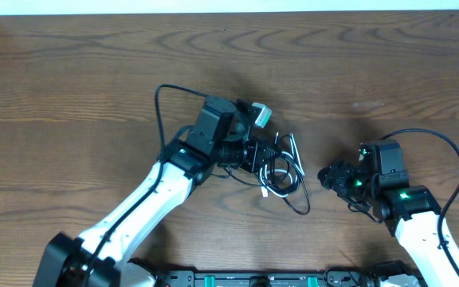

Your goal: Untangle cables

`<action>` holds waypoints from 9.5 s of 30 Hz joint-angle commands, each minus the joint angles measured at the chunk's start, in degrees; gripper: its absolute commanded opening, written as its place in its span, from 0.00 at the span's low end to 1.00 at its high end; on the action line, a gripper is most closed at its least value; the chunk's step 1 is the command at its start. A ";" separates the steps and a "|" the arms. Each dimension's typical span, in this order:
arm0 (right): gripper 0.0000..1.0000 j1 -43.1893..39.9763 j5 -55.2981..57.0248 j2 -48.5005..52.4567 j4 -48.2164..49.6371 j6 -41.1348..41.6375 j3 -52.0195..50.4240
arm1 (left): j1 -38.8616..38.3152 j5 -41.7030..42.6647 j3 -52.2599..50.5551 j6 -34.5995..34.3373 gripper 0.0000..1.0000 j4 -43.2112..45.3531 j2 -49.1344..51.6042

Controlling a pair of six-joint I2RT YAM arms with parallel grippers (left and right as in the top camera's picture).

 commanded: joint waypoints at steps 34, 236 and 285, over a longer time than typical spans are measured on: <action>0.73 0.57 -0.48 -0.15 -0.11 0.35 -0.28 | -9.35 -14.51 -0.15 7.45 0.08 -0.81 -6.25; 0.01 12.98 -0.04 13.14 23.52 7.39 9.07 | 0.59 -52.94 0.59 -22.84 0.98 -26.40 -6.51; 0.47 8.15 28.33 7.74 -11.82 -7.32 9.05 | 0.59 -52.89 0.59 -22.86 0.98 -26.45 -6.51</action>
